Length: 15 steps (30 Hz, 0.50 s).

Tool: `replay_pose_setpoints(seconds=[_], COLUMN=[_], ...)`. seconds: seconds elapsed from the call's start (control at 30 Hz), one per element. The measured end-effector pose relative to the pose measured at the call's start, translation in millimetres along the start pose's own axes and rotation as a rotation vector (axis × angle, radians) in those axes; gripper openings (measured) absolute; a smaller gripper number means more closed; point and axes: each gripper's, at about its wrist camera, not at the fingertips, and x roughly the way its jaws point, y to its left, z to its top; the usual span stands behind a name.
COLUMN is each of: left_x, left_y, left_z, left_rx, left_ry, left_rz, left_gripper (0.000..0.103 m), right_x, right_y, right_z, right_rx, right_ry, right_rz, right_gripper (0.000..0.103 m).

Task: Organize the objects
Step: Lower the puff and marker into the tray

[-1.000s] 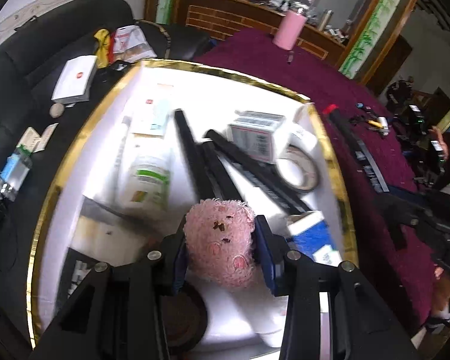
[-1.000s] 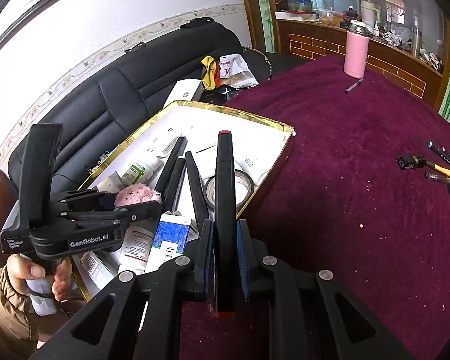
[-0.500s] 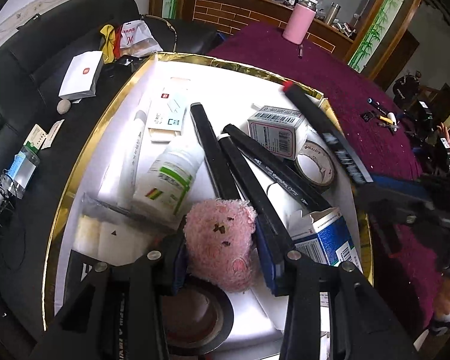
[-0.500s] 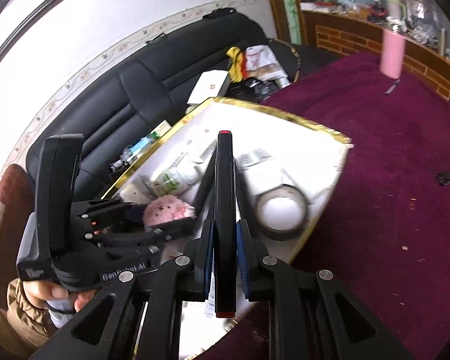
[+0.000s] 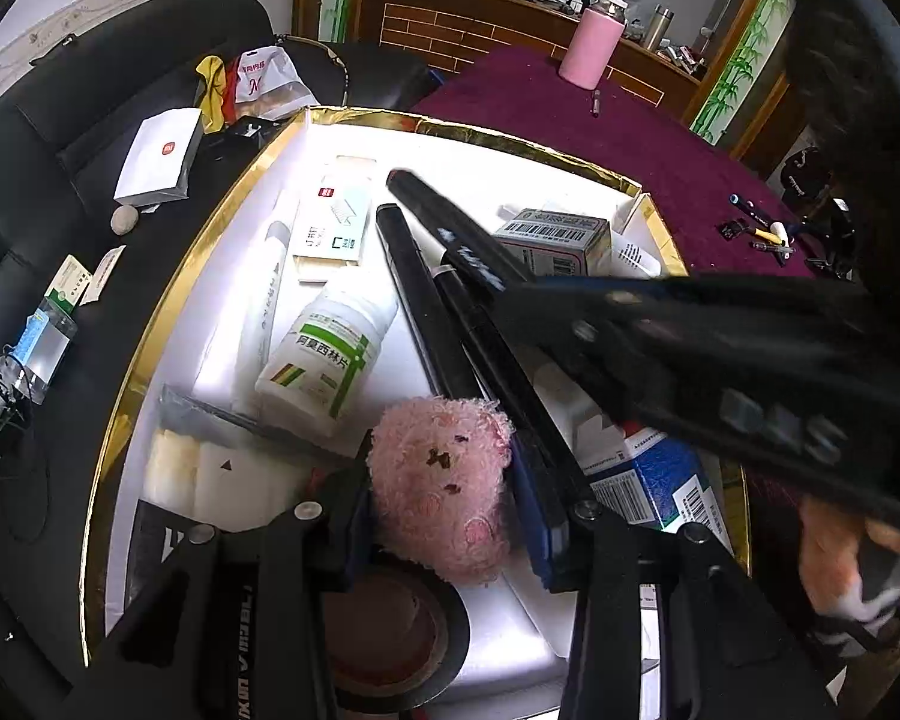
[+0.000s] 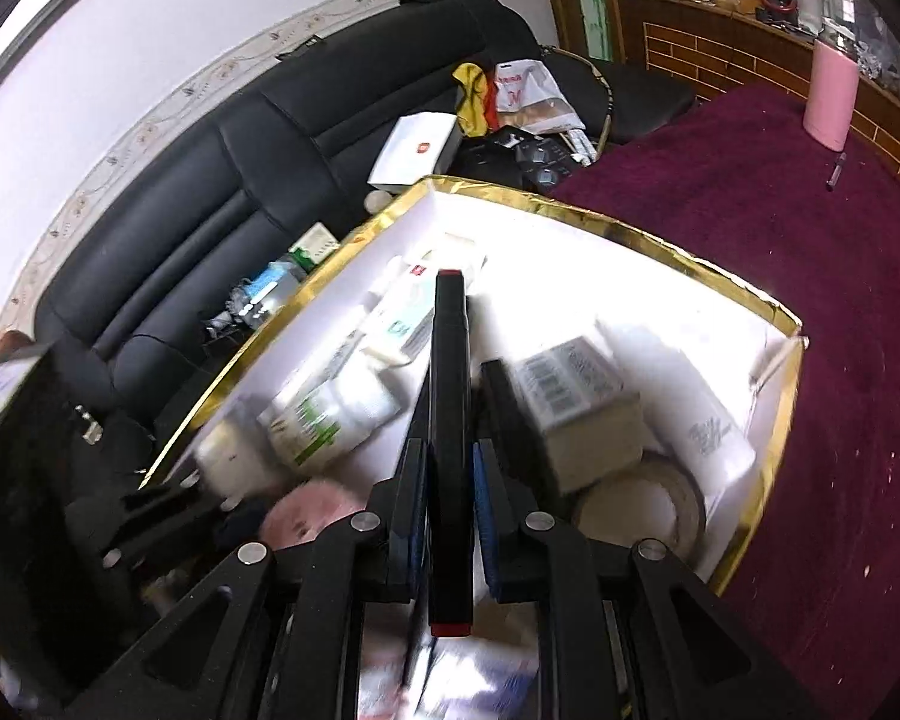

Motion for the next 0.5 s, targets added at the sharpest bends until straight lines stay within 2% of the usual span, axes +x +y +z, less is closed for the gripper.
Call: replay_pose_setpoints(seconds=[0.2,0.5], left_x=[-0.1,-0.6], left_y=[-0.7,-5.3], left_z=[-0.6,-1.3], left_rx=[0.011,0.001], left_ry=[-0.007,-0.021], left_rz=[0.009,0.03], left_gripper=[0.04,0.04], right_x=[14.8,5.8], right_y=[-16.3,-15.6], right_z=[6.9,0.6], right_rx=[0.036,0.033], right_ry=[0.008,-0.01], right_rz=[-0.062,-0.038], right_gripper=[0.016,0.018])
